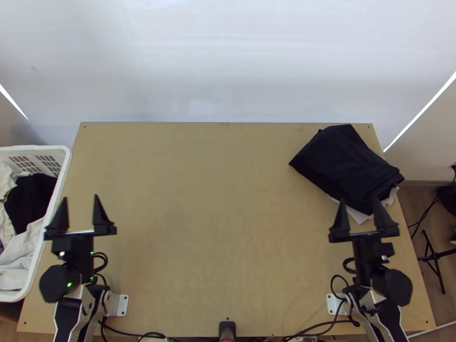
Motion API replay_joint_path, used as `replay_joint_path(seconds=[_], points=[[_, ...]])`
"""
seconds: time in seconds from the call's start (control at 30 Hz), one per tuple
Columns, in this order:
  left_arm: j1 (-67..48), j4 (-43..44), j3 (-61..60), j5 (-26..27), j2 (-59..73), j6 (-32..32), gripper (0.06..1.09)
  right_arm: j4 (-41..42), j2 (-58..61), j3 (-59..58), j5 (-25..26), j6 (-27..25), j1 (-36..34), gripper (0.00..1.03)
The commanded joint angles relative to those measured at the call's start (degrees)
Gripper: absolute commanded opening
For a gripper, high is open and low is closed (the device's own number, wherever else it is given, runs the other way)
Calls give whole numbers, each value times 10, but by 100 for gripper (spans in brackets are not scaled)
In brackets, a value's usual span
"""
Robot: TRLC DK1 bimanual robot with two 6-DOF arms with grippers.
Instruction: Fold the t-shirt
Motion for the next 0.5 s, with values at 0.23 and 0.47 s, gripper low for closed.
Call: replay_joint_path(seconds=[0.23, 0.47], points=[[-8, -137, -55, 18, -5, -43, 104, -183, -5, -27, -1, 7, -5, 99], [11, -140, -55, 18, -4, -40, 104, -185, -4, -27, -1, 6, -4, 99]])
